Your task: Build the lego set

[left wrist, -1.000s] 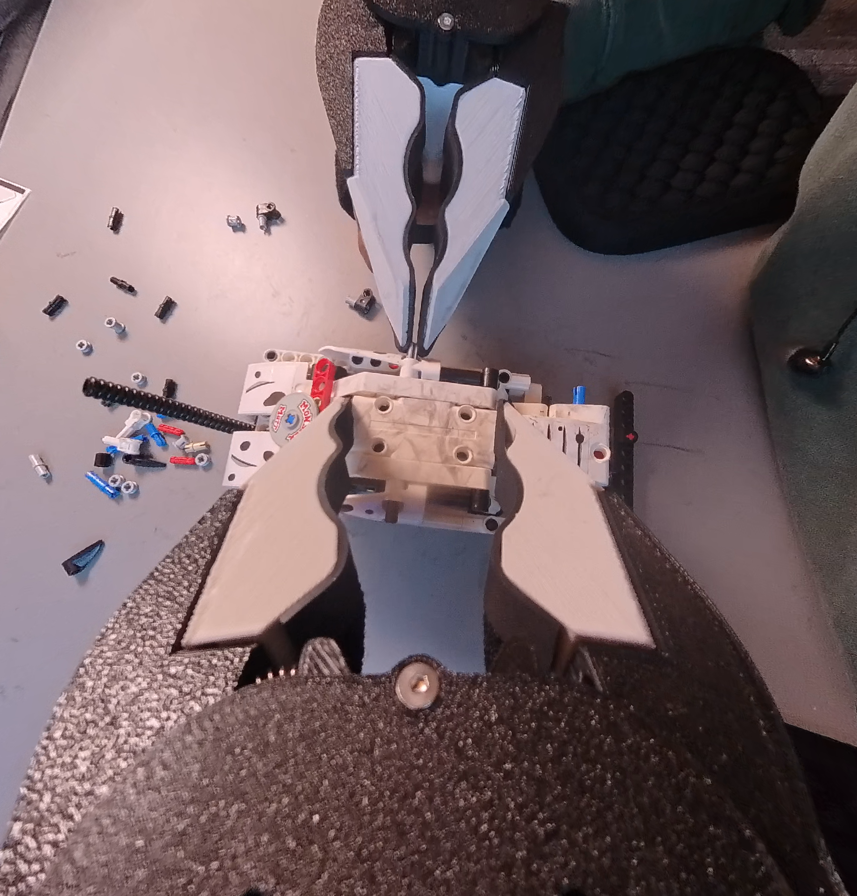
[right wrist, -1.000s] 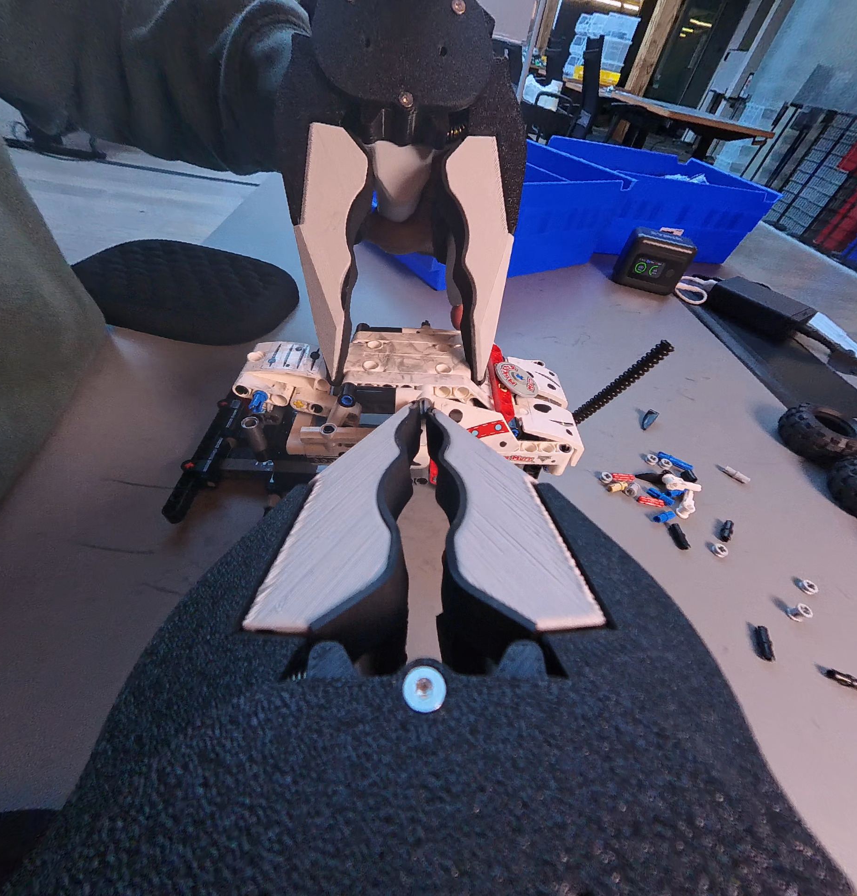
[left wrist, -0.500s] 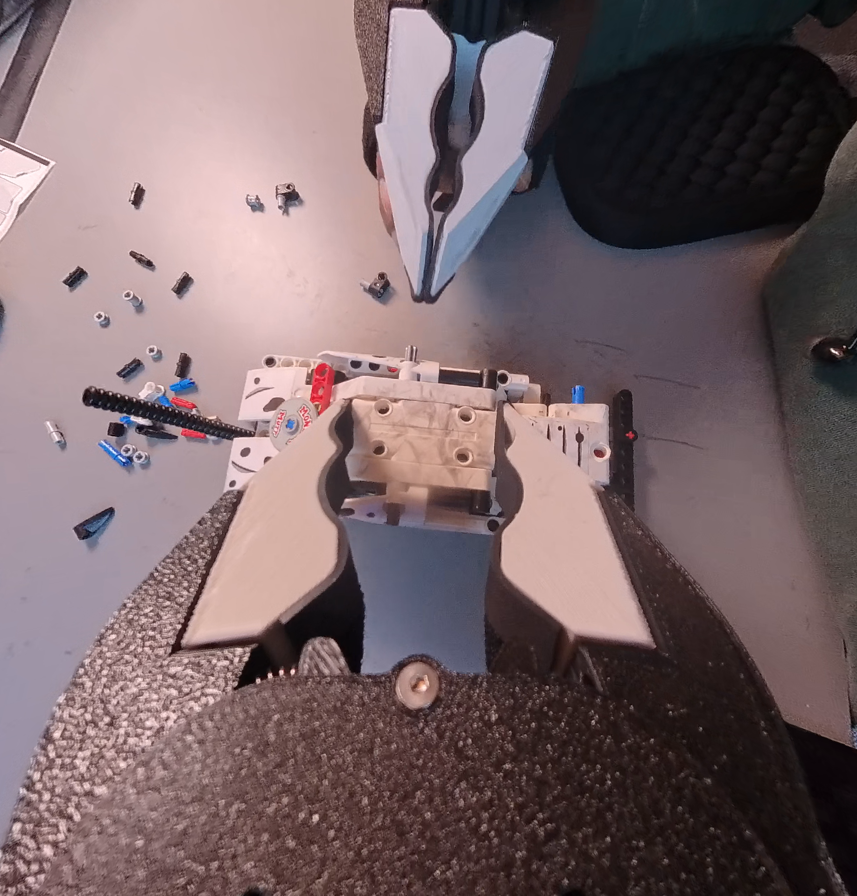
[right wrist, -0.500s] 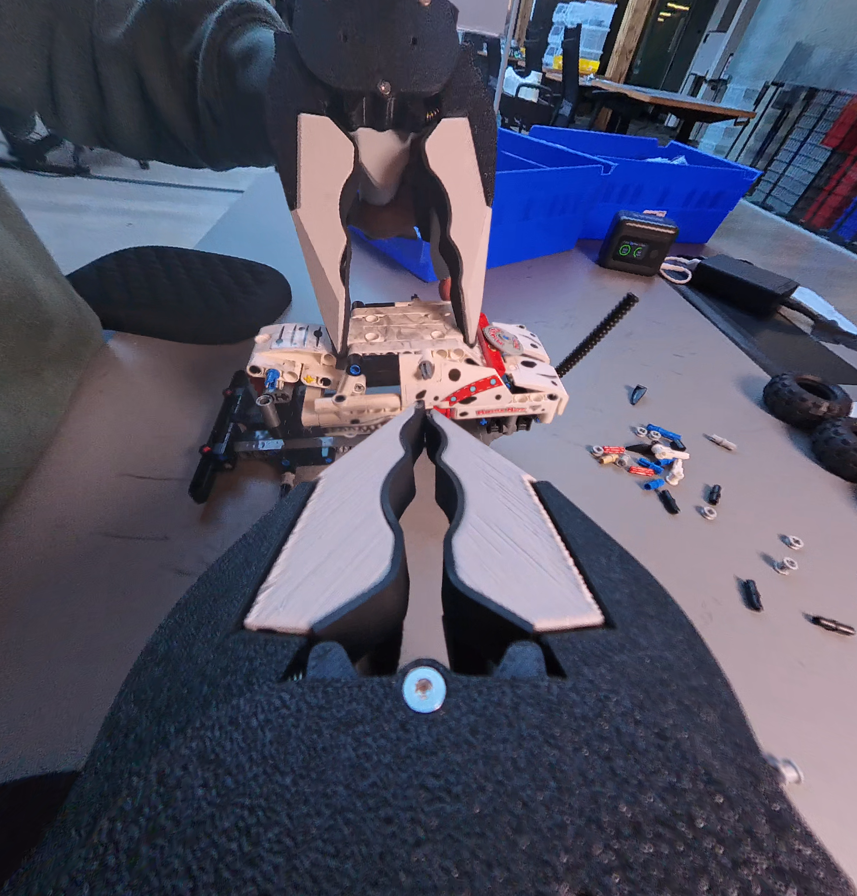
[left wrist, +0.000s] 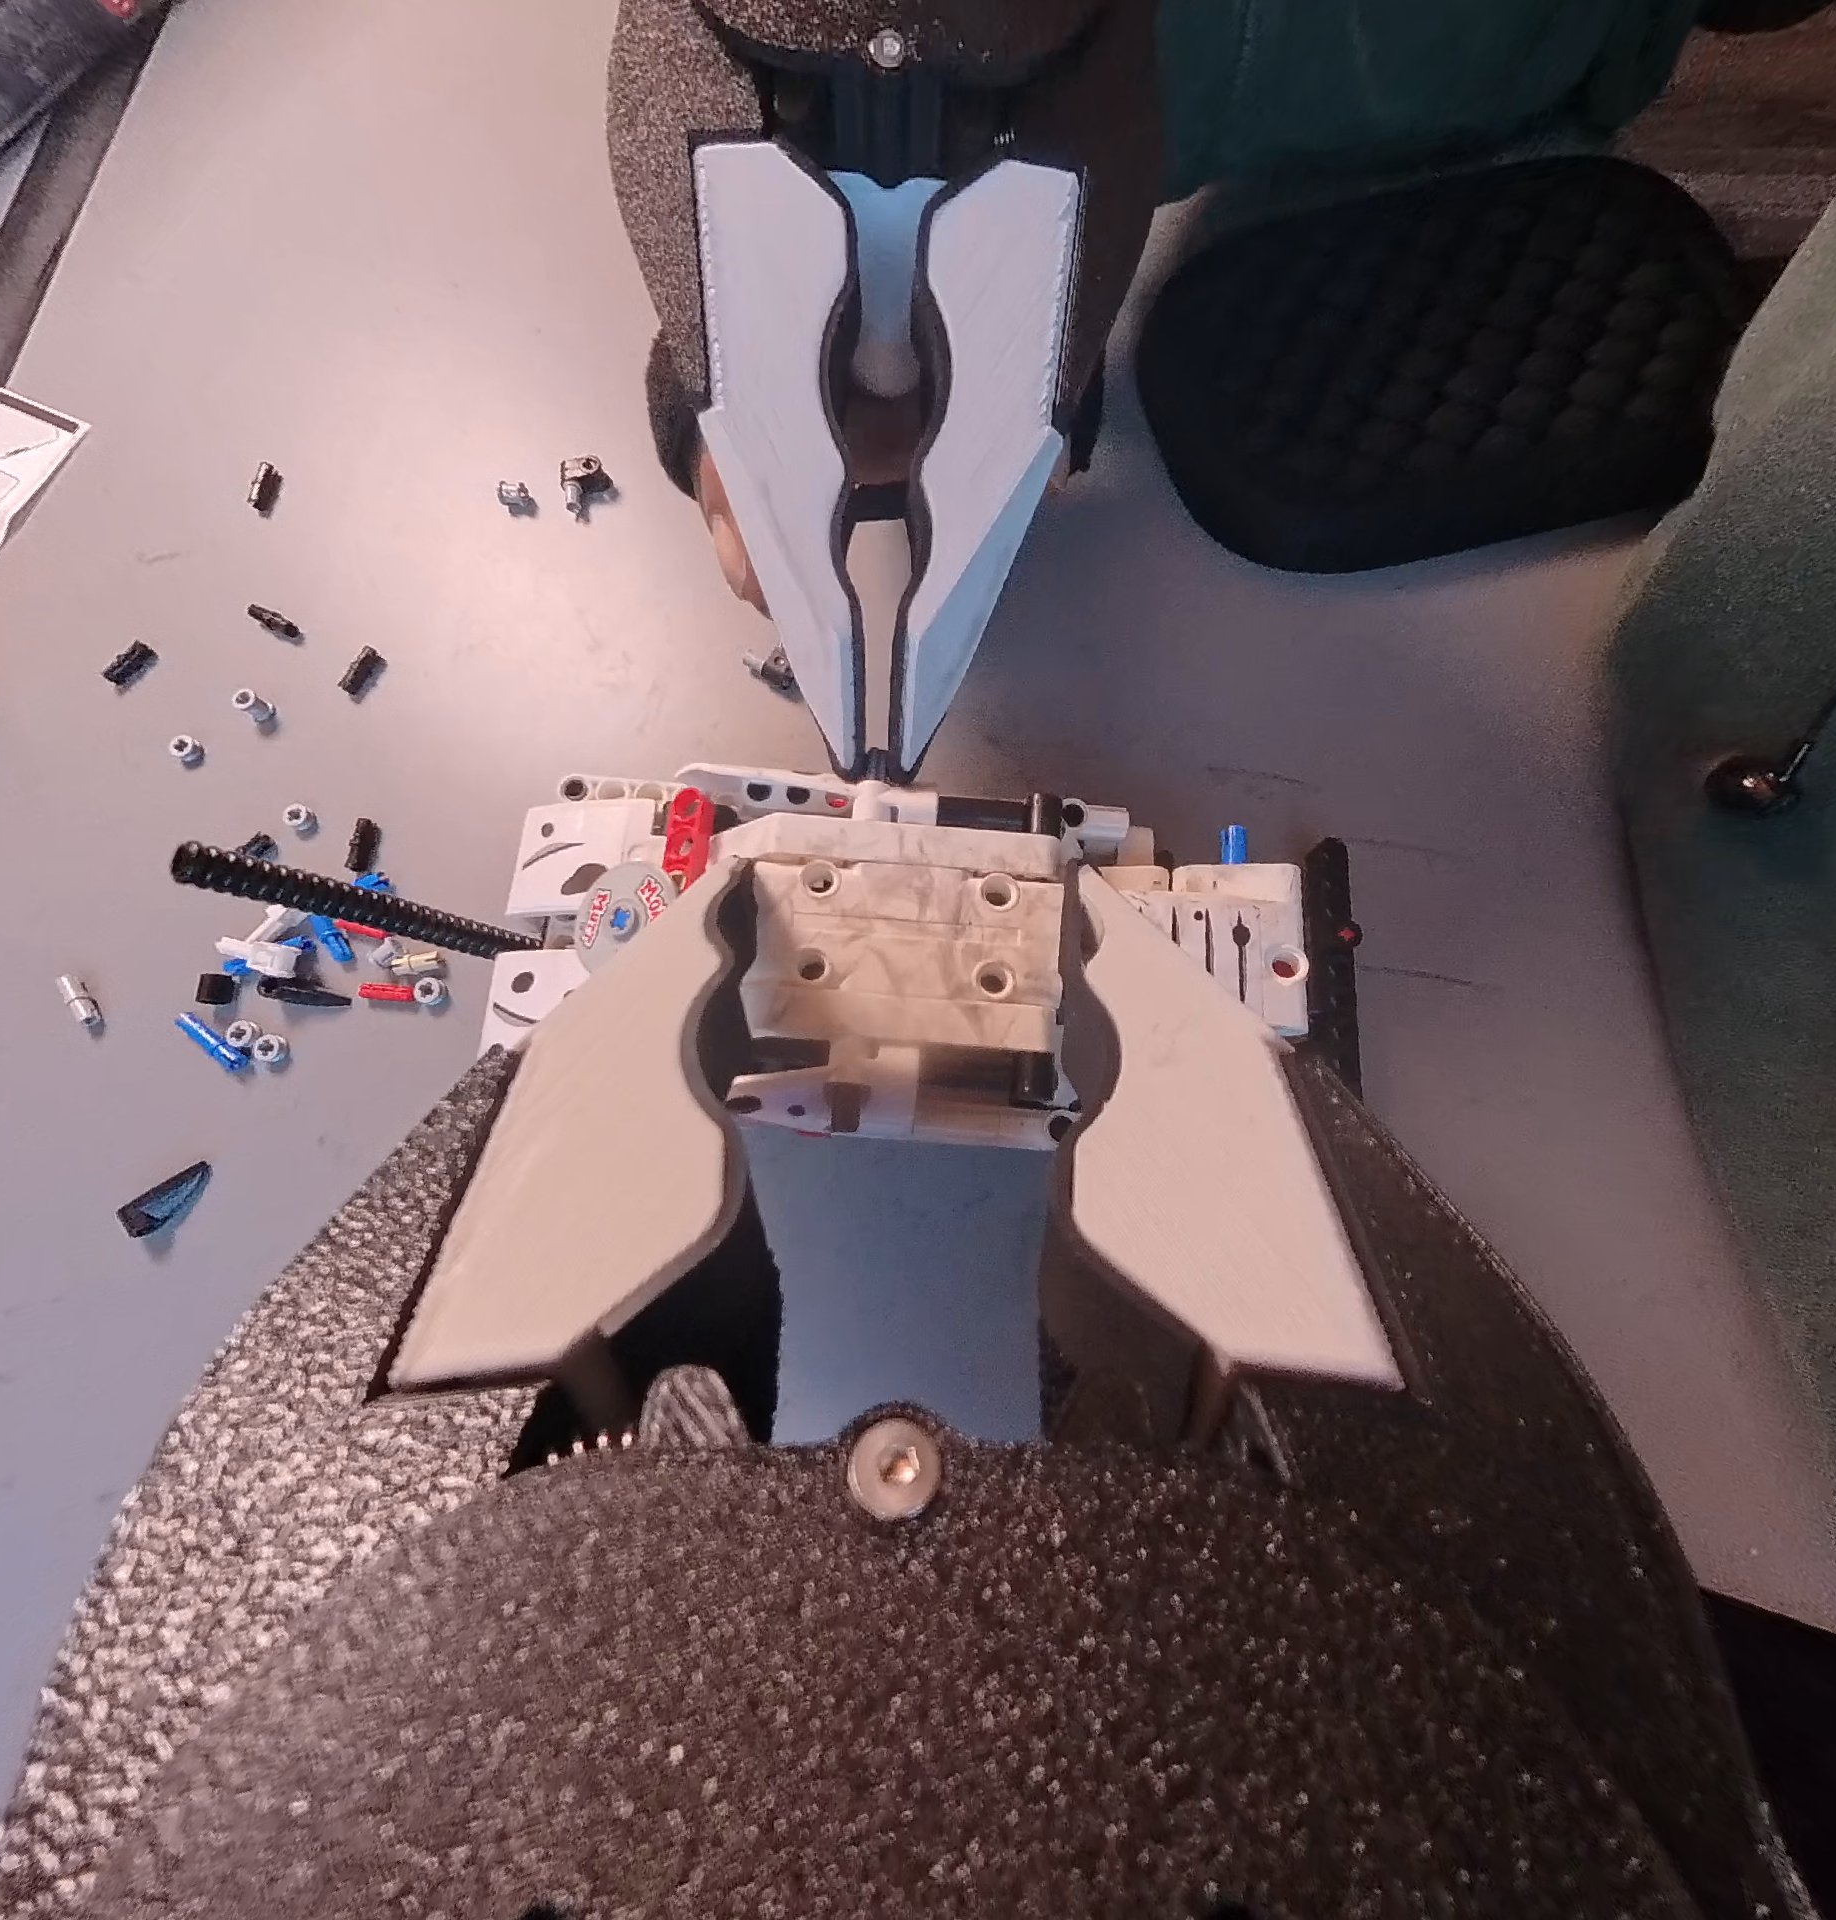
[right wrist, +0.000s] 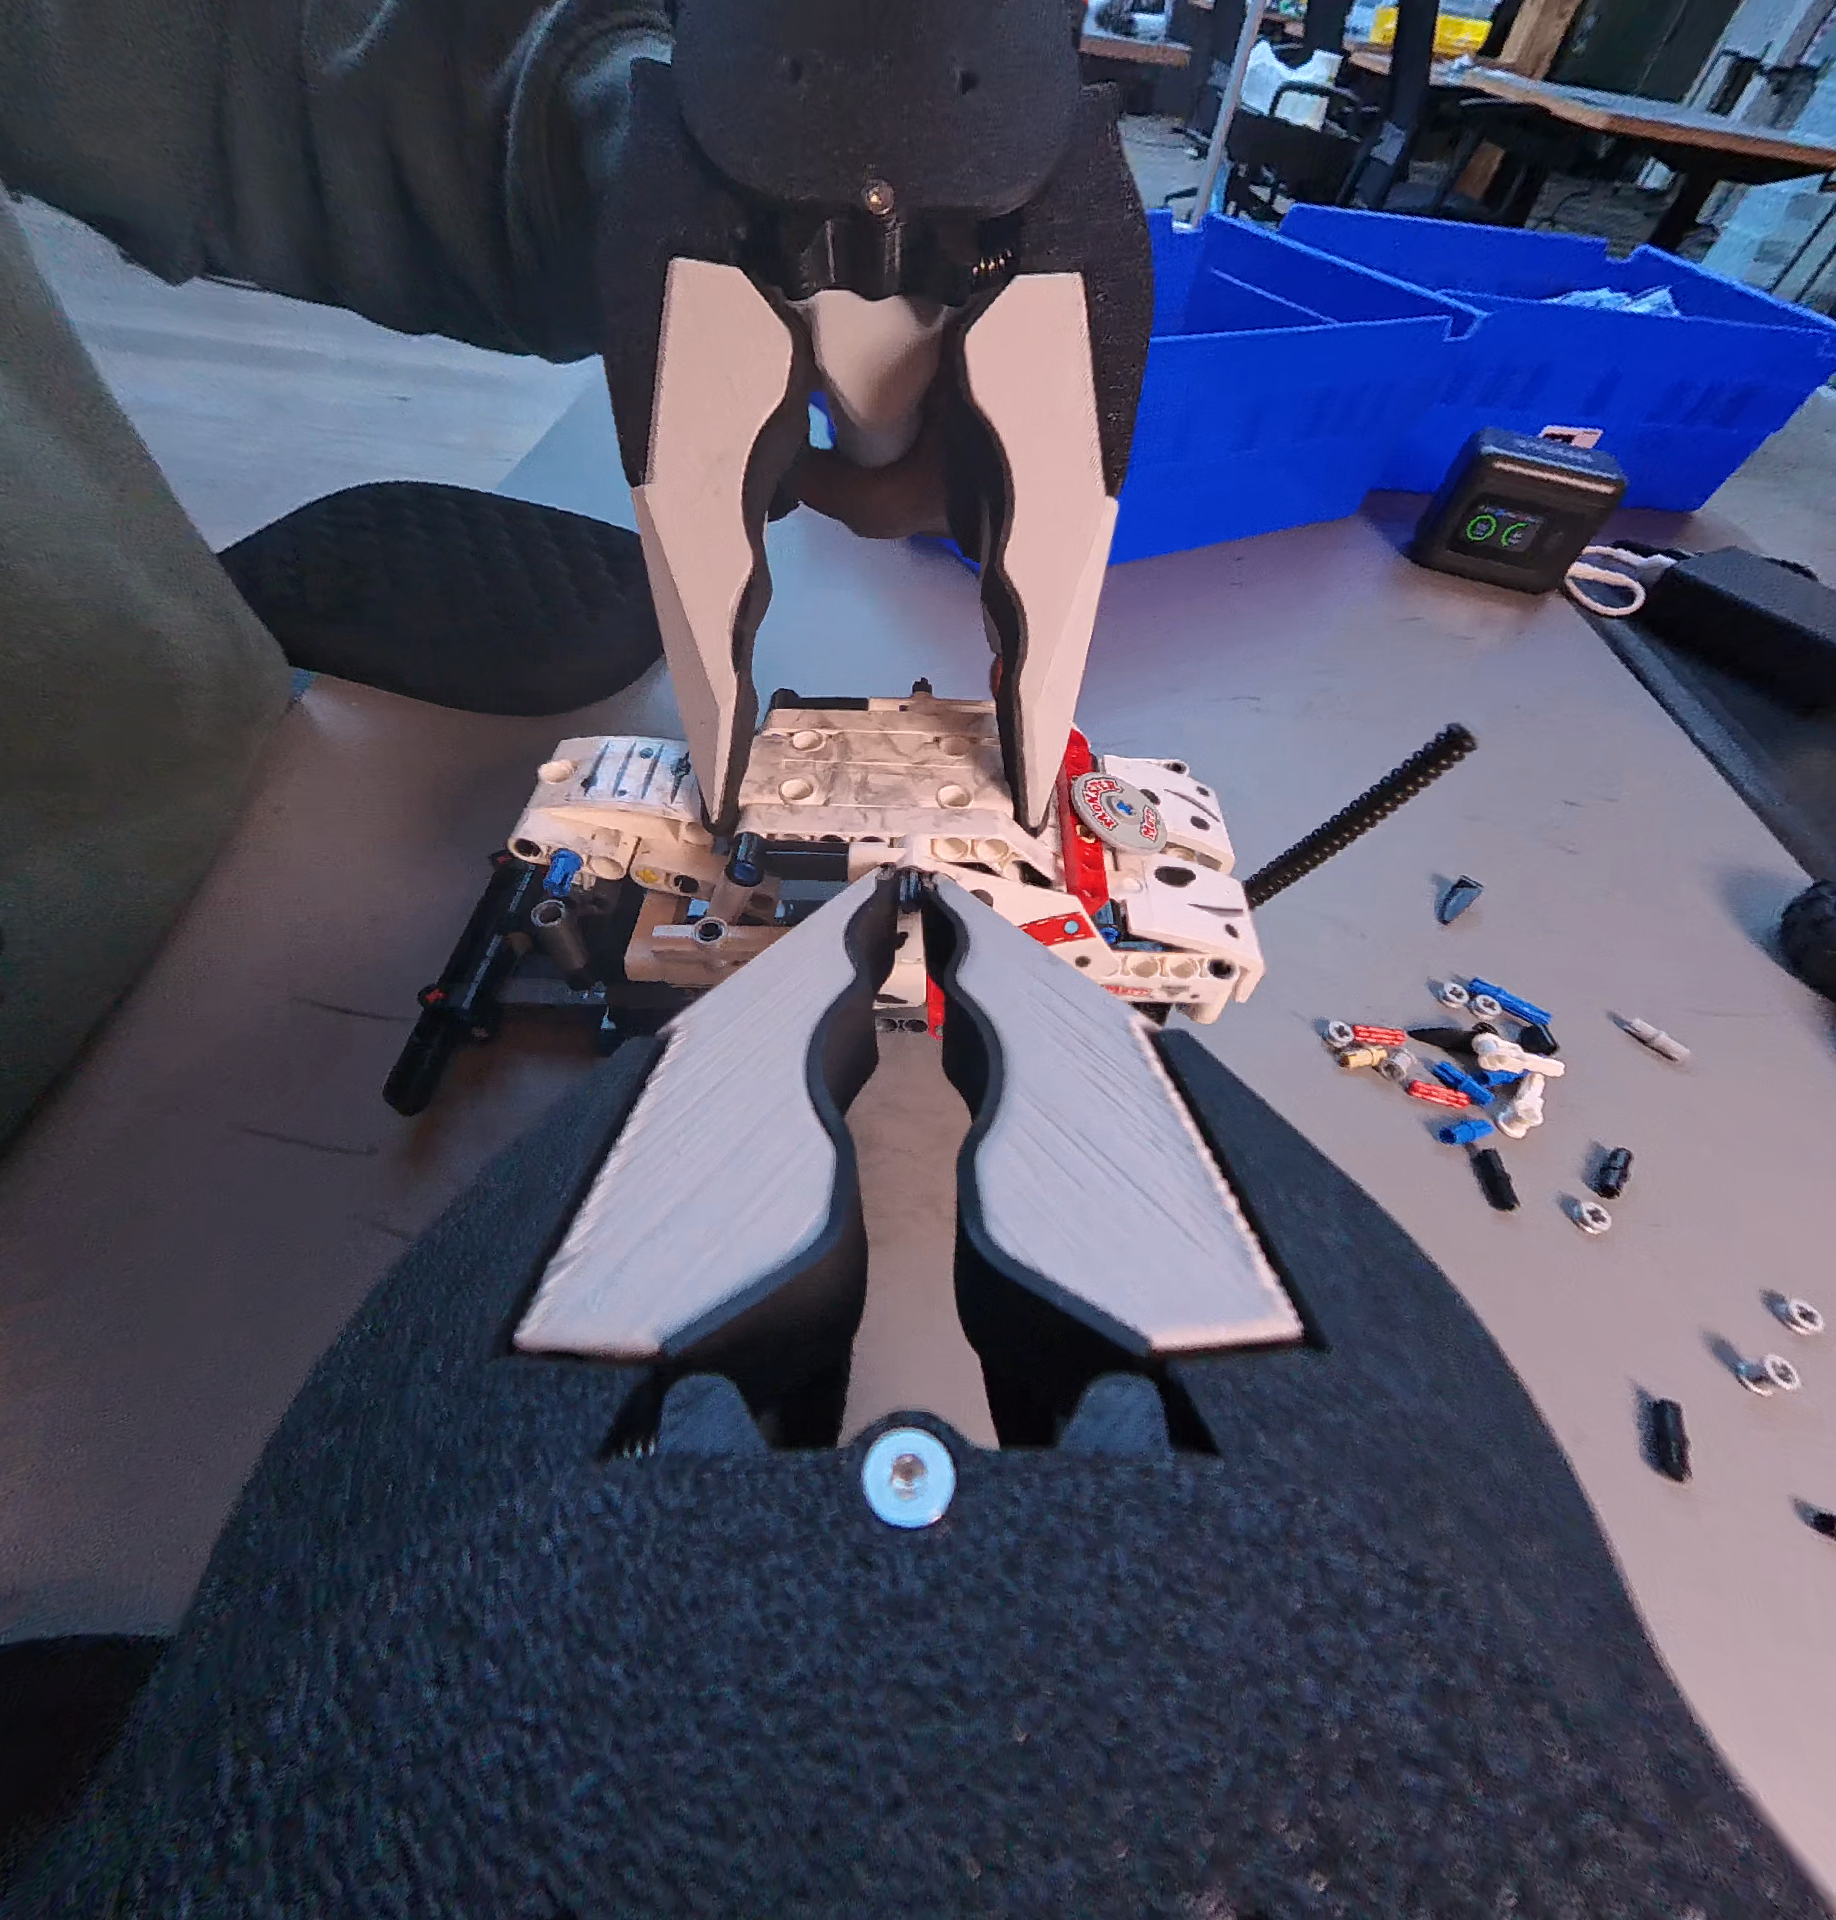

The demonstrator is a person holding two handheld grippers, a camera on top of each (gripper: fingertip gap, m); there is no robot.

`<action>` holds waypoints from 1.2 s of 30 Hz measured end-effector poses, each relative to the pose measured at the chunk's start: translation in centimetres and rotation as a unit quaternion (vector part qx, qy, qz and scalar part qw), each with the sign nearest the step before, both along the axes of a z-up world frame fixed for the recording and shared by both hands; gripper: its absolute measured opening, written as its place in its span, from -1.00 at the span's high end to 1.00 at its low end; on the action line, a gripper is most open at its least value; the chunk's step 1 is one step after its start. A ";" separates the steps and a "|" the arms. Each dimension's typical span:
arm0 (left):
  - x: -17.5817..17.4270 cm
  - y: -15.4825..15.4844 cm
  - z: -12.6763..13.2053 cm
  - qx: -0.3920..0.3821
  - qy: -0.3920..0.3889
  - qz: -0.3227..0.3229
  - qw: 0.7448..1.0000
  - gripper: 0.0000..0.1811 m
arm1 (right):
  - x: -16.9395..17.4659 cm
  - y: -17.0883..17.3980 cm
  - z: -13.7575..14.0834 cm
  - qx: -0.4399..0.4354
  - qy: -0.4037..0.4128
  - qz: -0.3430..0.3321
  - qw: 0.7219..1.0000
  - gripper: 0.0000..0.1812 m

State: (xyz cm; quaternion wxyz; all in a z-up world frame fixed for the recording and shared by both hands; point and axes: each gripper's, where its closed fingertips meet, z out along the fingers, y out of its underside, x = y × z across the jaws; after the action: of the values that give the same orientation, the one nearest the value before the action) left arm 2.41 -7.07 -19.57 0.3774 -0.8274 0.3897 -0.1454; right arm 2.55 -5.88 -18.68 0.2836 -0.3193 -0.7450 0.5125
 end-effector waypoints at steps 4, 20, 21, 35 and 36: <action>-0.2 0.0 0.0 -0.001 0.001 0.005 1.000 0.38 | -0.3 -0.1 0.1 0.038 0.022 -0.002 0.999 1.00; -0.1 0.1 0.2 0.026 -0.040 0.018 0.999 0.38 | 0.7 0.9 -0.1 -0.050 -0.005 -0.027 0.998 0.79; 0.0 0.1 0.2 0.030 -0.042 0.020 0.998 0.38 | 0.7 0.5 -0.1 -0.042 -0.007 -0.022 0.999 0.76; 0.3 0.1 0.3 0.053 -0.067 0.014 0.996 0.38 | 0.0 0.3 -0.1 0.084 -0.020 0.010 0.996 0.98; 0.2 0.1 0.3 0.053 -0.066 0.014 0.996 0.38 | 0.0 0.2 -0.1 0.100 -0.016 0.012 0.995 0.99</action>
State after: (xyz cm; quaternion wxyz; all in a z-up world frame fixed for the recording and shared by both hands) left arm 2.65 -6.97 -19.26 0.4472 -0.8006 0.3593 -0.1732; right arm 2.58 -5.63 -18.73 0.2958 -0.2889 -0.8008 0.4334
